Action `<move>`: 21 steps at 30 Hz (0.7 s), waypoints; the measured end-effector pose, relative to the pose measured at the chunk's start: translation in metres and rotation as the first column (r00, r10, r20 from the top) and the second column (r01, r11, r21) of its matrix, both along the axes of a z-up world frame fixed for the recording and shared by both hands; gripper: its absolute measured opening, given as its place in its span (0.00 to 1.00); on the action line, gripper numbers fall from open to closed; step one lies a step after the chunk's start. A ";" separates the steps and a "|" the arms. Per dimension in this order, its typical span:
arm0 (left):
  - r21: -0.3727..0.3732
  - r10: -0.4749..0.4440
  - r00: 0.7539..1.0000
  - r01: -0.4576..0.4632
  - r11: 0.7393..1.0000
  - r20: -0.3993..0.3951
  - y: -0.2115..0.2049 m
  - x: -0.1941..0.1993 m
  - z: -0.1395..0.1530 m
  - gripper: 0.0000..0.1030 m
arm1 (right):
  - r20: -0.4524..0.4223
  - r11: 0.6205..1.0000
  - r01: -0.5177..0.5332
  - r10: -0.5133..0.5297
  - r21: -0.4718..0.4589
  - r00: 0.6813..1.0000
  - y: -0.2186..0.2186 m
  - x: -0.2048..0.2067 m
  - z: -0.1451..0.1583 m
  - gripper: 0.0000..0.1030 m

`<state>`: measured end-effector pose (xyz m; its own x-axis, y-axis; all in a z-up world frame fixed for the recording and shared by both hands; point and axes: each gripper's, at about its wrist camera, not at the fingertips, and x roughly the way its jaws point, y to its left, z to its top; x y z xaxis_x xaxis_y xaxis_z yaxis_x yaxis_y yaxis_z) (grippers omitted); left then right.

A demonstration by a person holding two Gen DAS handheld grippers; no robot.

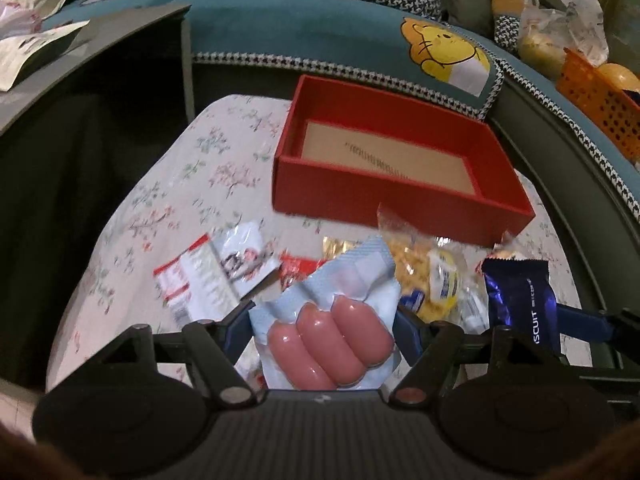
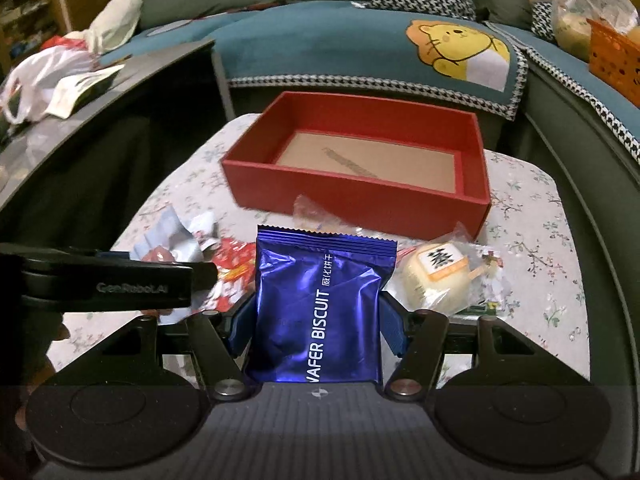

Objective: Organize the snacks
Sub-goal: 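Lift and carry sausage pack with left tool while right tool carries wafer packet to red box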

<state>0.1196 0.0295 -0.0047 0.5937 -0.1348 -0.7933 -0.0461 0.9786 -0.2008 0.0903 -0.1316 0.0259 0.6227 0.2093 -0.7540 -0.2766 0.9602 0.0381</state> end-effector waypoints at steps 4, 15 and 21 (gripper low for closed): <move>-0.006 -0.007 1.000 0.007 1.000 -0.001 -0.007 0.015 0.000 0.88 | -0.014 0.999 0.034 -0.033 0.017 0.999 -0.008 0.013 -0.002 0.67; 0.006 -0.027 0.999 0.027 1.000 0.031 -0.023 0.045 0.007 0.88 | 0.018 0.998 0.063 -0.063 0.024 0.998 -0.018 0.044 0.008 0.67; 0.005 -0.018 0.999 0.017 1.000 0.051 -0.025 0.066 0.013 0.88 | 0.035 0.996 0.080 -0.081 0.030 0.996 -0.020 0.060 0.014 0.67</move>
